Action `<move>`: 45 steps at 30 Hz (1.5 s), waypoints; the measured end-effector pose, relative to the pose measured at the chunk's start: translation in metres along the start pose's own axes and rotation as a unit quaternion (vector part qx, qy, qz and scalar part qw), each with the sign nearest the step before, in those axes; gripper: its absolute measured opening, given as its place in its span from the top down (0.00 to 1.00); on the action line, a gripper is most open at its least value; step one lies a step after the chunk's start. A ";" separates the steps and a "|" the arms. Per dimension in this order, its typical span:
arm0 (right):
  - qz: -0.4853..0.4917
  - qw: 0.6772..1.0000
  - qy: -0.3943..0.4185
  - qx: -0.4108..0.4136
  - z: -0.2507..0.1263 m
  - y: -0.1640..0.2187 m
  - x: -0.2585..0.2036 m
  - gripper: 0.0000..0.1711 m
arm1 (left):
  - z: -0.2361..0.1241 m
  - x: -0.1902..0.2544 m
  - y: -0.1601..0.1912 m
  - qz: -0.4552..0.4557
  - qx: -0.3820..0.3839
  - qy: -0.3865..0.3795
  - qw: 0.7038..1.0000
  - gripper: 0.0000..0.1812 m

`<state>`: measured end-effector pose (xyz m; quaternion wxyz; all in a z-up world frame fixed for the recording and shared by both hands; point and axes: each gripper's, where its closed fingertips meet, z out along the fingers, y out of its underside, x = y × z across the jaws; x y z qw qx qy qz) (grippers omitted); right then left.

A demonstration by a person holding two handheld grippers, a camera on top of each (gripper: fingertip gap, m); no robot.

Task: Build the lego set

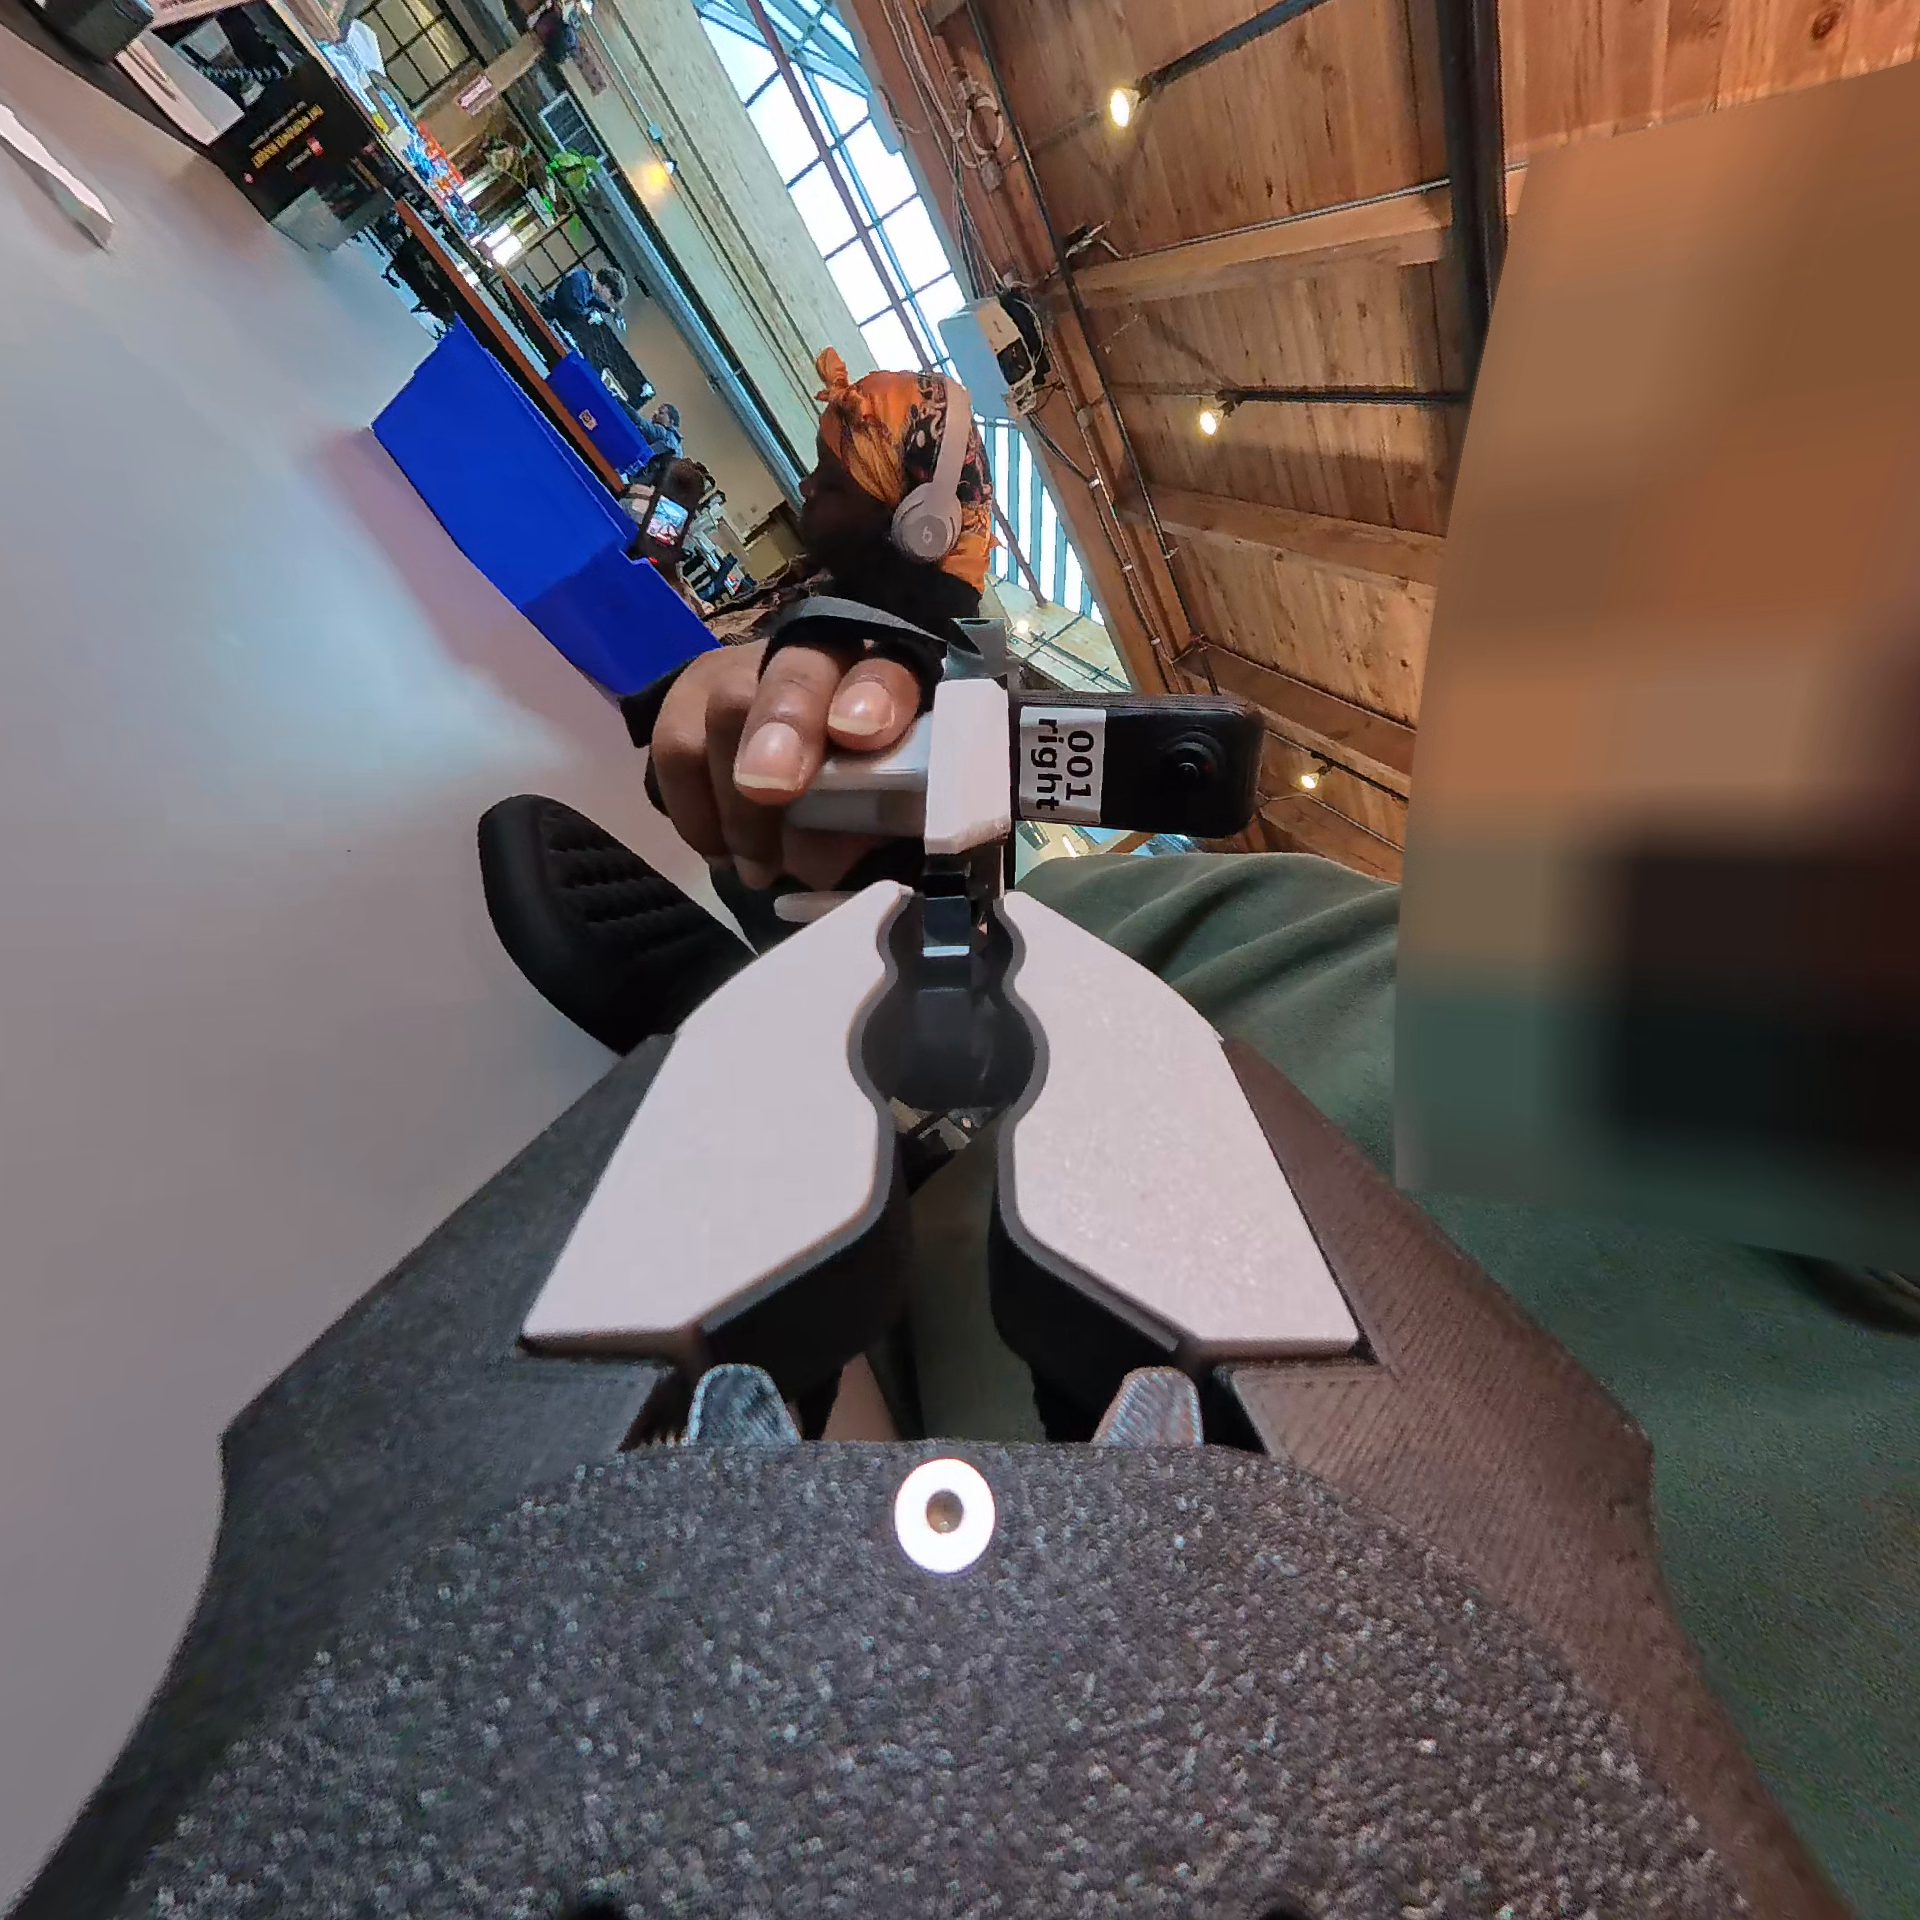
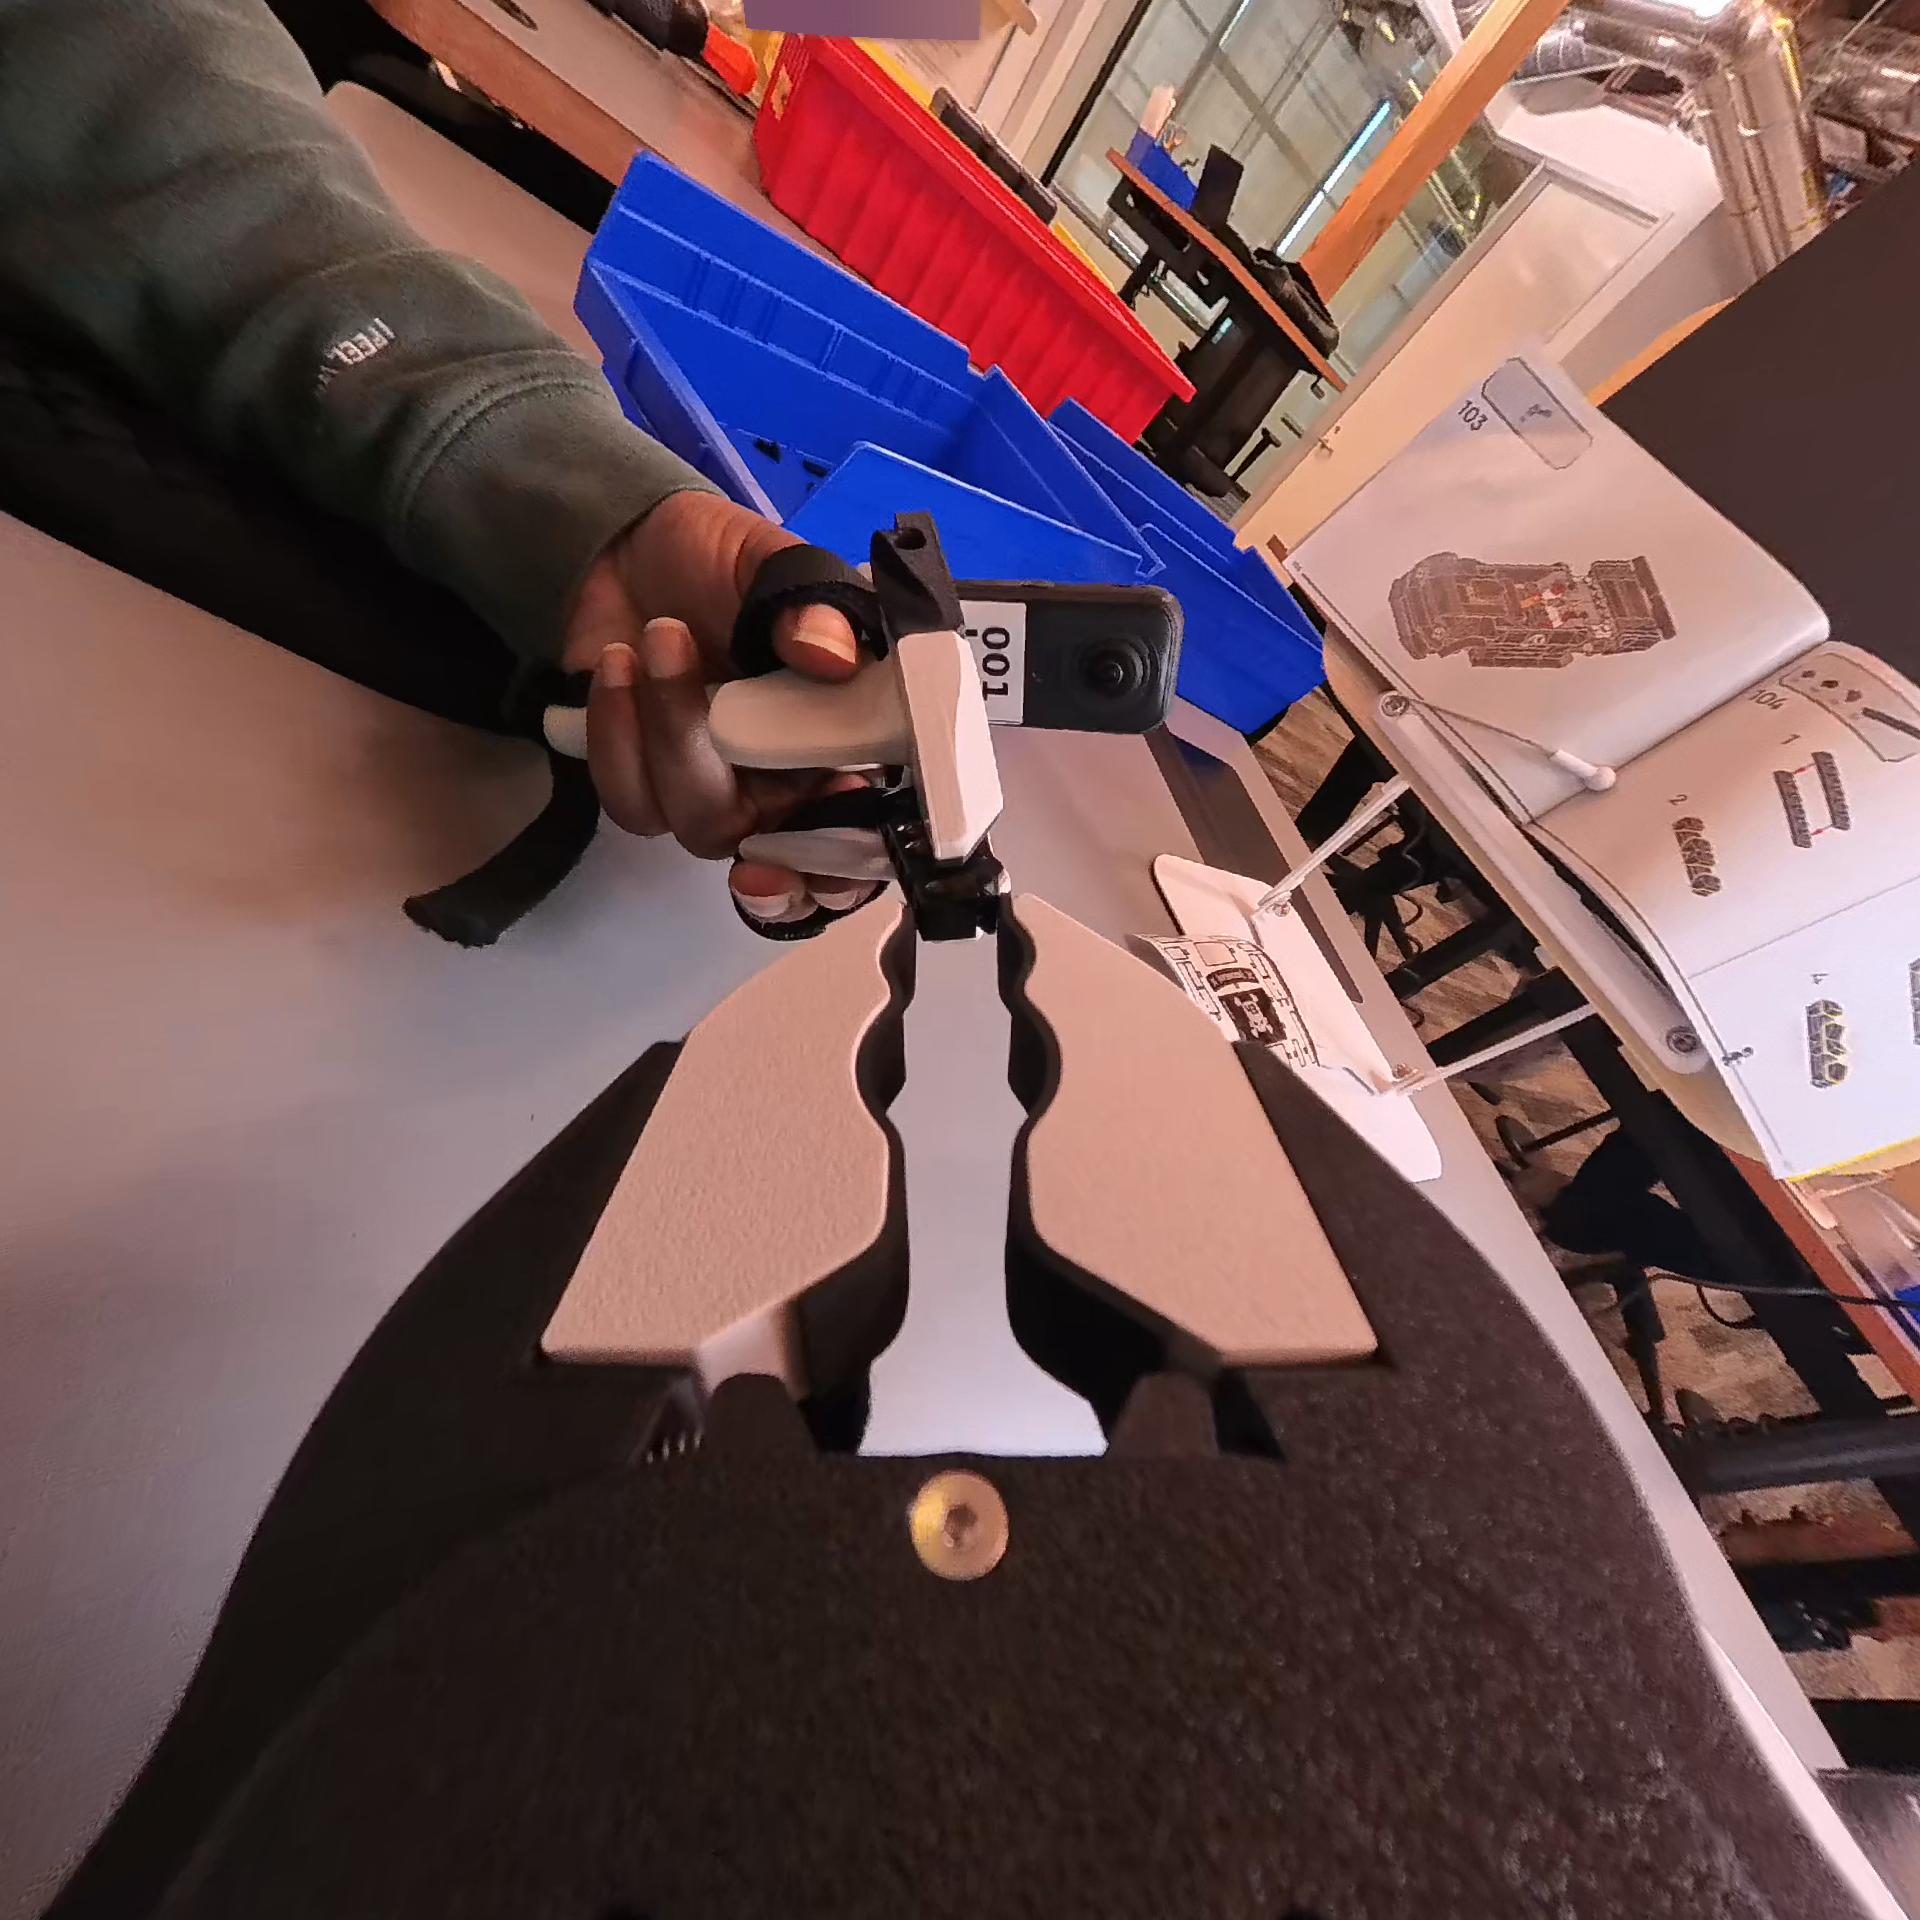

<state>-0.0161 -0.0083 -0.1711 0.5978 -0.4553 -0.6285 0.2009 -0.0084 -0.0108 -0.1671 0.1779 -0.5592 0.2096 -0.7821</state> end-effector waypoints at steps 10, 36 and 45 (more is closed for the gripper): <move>-0.008 1.000 0.001 0.002 -0.002 -0.001 -0.003 0.92 | 0.001 0.001 0.002 -0.007 -0.005 0.003 1.000 0.93; -0.013 1.000 -0.014 -0.007 -0.006 0.002 -0.004 0.89 | 0.001 0.002 0.006 0.000 -0.018 -0.002 1.000 0.93; -0.029 0.999 -0.019 -0.010 -0.003 -0.002 -0.007 0.90 | 0.002 -0.002 0.010 0.003 -0.030 -0.018 0.999 0.93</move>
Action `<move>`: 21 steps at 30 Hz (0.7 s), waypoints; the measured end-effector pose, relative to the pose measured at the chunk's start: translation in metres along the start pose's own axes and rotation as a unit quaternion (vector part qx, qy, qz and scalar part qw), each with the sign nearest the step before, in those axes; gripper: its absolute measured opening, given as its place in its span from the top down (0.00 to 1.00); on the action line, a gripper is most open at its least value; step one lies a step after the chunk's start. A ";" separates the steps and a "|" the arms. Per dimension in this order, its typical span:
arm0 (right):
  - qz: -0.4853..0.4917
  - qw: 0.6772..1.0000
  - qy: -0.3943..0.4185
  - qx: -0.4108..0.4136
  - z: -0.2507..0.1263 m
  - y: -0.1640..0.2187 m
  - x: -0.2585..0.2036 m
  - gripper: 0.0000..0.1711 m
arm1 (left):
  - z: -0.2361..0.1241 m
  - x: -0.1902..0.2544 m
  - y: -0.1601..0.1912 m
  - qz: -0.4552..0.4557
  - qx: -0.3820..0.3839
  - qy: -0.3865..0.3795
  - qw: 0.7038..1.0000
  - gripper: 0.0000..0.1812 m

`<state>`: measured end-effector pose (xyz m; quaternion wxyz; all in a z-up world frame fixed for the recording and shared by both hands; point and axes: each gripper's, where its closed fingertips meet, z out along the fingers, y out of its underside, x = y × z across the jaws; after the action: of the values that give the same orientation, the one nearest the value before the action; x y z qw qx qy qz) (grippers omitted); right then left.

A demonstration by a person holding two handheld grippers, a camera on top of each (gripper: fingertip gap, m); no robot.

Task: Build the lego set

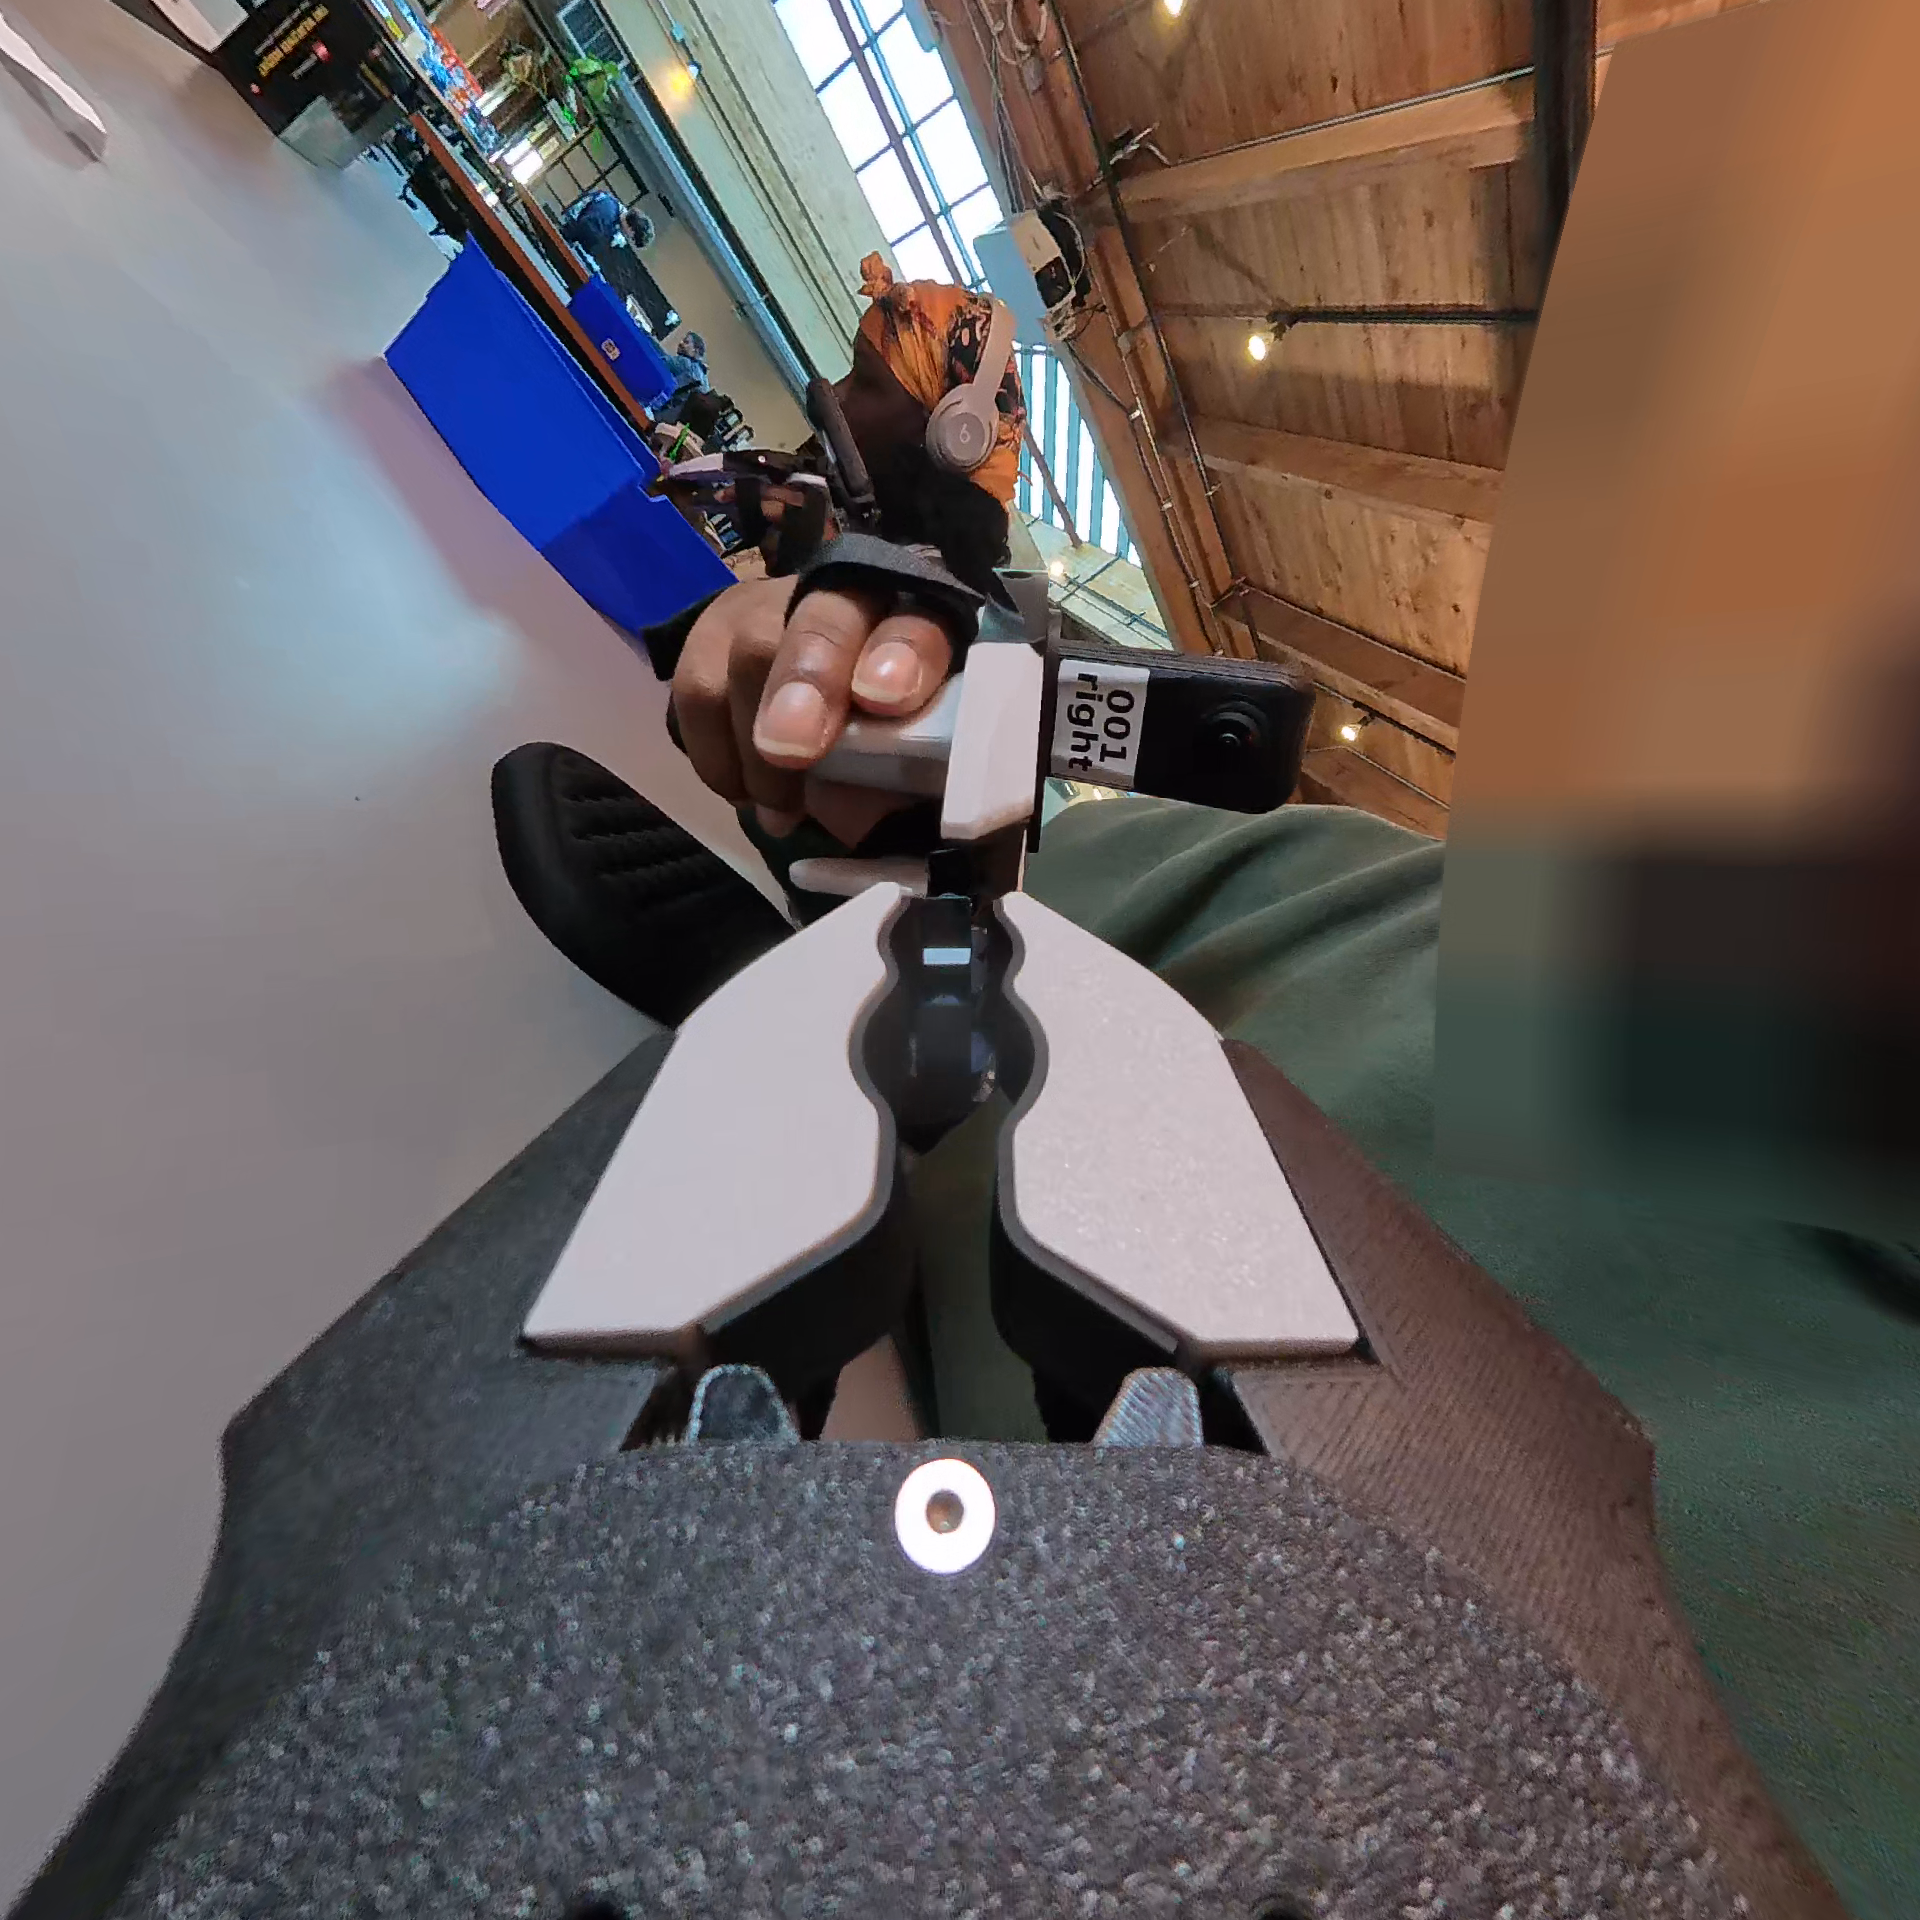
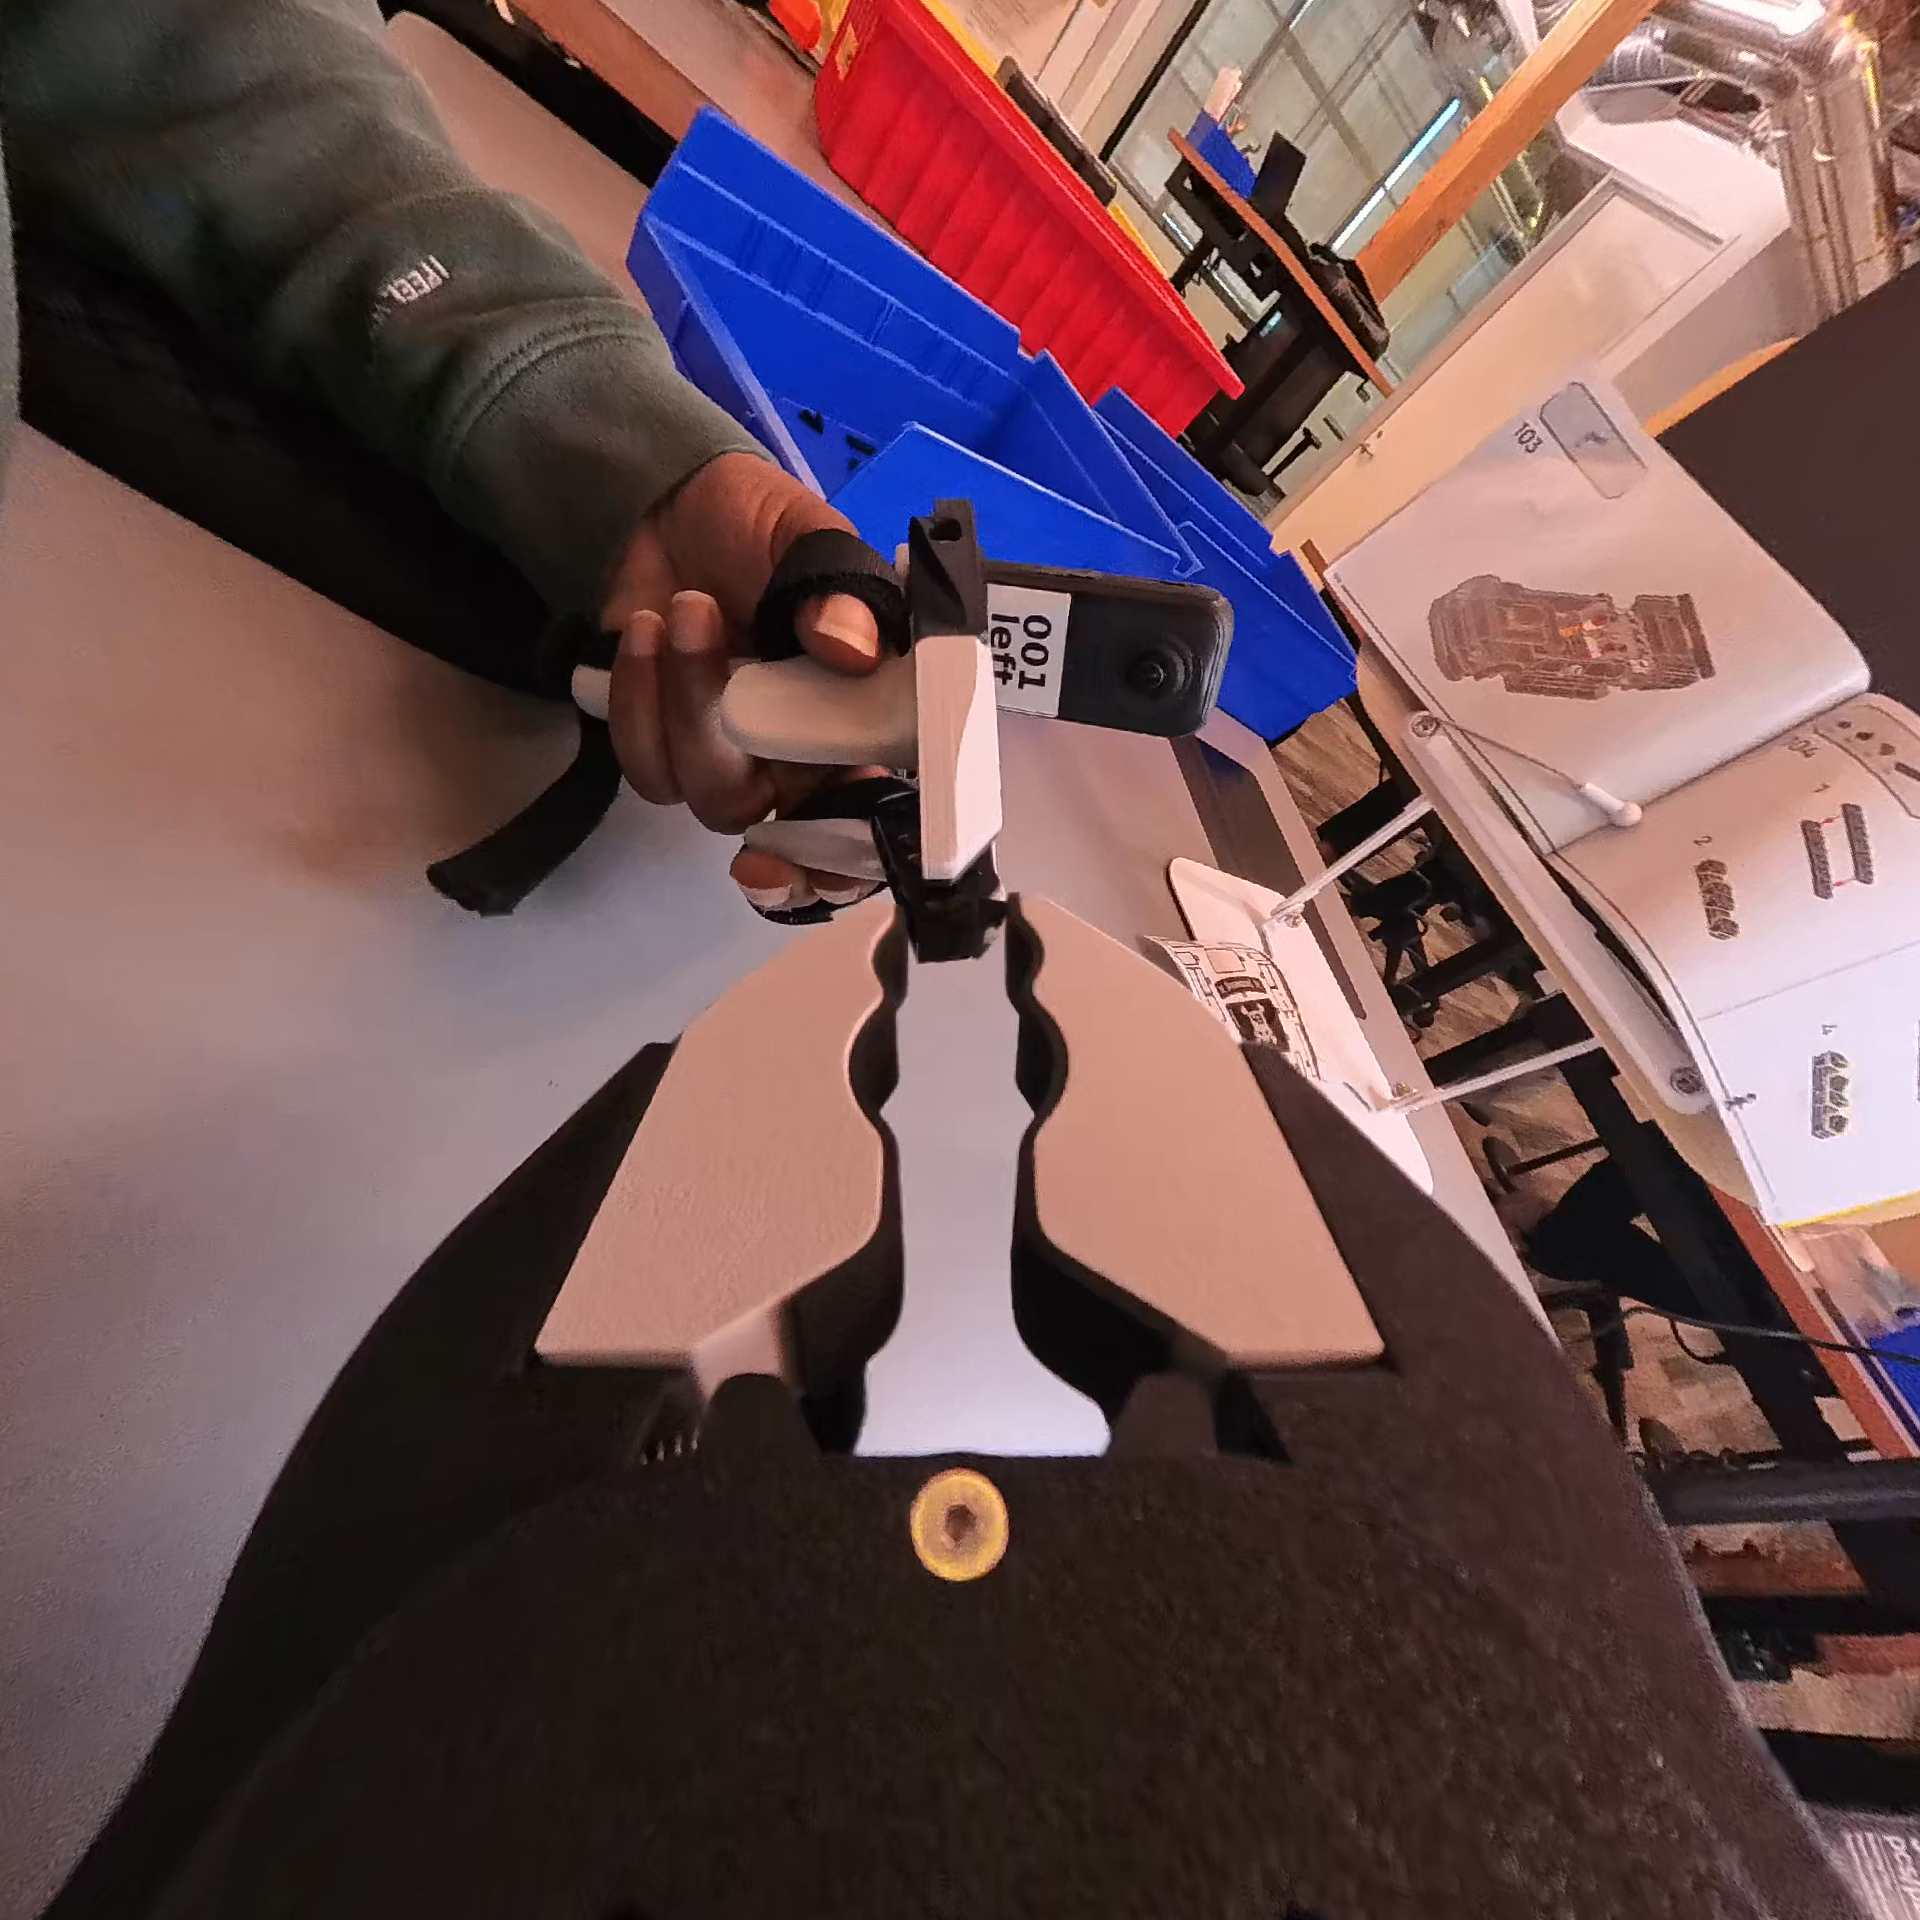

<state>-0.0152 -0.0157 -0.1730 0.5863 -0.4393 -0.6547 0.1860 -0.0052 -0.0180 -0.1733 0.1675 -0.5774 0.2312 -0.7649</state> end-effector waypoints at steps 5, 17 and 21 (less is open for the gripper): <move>-0.022 1.000 -0.001 -0.016 0.002 0.004 -0.003 0.91 | -0.001 -0.005 0.001 0.000 -0.001 -0.017 1.000 0.93; 0.038 0.999 0.015 -0.025 0.007 0.006 0.006 0.92 | -0.005 -0.005 -0.009 0.003 0.026 -0.031 0.999 0.93; 0.058 0.998 0.012 -0.021 0.007 0.005 0.007 0.92 | -0.005 -0.004 -0.010 0.003 0.030 -0.030 0.999 0.93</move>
<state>-0.0190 -0.0057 -0.1747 0.5732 -0.4911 -0.6243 0.2010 -0.0090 -0.0070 -0.1723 0.1937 -0.5942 0.2045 -0.7534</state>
